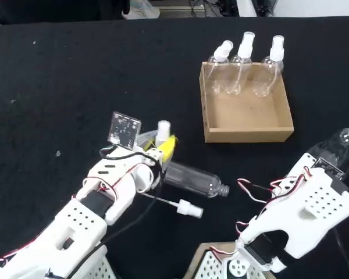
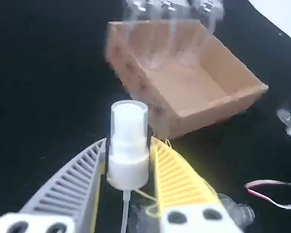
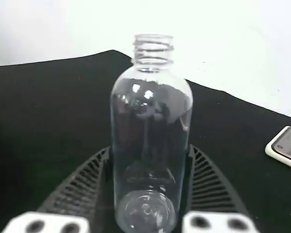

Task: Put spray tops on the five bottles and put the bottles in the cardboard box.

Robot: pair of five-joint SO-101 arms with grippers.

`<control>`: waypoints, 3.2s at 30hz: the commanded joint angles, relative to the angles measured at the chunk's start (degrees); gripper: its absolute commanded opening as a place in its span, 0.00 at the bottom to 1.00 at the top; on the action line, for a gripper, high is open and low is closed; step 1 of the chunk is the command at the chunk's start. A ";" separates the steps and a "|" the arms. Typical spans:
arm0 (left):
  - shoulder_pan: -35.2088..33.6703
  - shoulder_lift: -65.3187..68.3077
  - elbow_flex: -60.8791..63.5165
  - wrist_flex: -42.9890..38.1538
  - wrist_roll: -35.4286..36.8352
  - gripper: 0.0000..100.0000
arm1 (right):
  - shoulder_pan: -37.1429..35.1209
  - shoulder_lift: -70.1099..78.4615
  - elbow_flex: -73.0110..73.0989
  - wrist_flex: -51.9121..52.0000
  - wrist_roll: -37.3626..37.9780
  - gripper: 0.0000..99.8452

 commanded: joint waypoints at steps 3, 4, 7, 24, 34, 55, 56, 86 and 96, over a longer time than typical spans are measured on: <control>-1.10 -1.05 -1.01 -1.14 0.09 0.03 | 1.05 -0.22 -0.57 -1.41 0.35 0.18; -1.10 -1.05 -1.01 -1.14 0.09 0.03 | 1.14 -0.22 -0.48 -1.41 0.35 0.19; -1.10 -1.05 -1.01 -1.14 0.09 0.03 | 1.14 -0.31 0.57 -1.49 0.35 0.26; -0.92 -1.05 -0.66 -1.14 0.09 0.03 | 0.70 -25.01 6.37 16.35 2.73 0.33; -1.10 -1.05 -0.84 -1.14 0.09 0.03 | 0.62 -30.99 -2.07 35.87 2.64 0.33; -1.10 -0.97 -0.84 -1.14 0.09 0.03 | -1.85 -30.64 -2.24 31.82 2.73 0.33; -1.10 -0.97 -0.84 -1.14 0.09 0.03 | -1.85 -30.64 -2.24 31.74 2.73 0.33; -1.10 -0.97 -0.84 -1.14 0.09 0.03 | 1.32 -36.79 2.51 26.73 2.64 0.01; -1.27 -1.14 -1.27 -1.32 0.09 0.03 | -12.66 -77.41 24.57 40.79 5.98 0.01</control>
